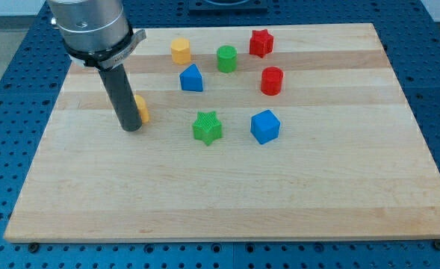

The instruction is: Place the yellow heart at the center left side of the board

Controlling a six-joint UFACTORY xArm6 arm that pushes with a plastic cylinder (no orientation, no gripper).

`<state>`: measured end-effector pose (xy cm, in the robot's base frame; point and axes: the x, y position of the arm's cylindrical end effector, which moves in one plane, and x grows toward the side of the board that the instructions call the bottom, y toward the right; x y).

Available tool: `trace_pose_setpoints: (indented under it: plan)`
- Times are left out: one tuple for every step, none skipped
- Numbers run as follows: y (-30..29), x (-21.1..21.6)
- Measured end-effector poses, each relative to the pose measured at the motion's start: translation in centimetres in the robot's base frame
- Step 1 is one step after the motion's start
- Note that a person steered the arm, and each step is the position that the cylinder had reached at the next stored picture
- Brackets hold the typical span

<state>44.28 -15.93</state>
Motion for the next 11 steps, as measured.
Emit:
trace_pose_setpoints:
  plan:
    - [2.8, 0.0]
    - [4.6, -0.7]
    - [3.1, -3.3]
    - [0.3, -5.5]
    - [-2.1, -6.0]
    - [-2.4, -5.0]
    - [-2.4, -2.7]
    - [-2.4, -1.8]
    - [-2.8, -1.9]
    - [-4.4, -3.4]
    - [-5.6, -4.0]
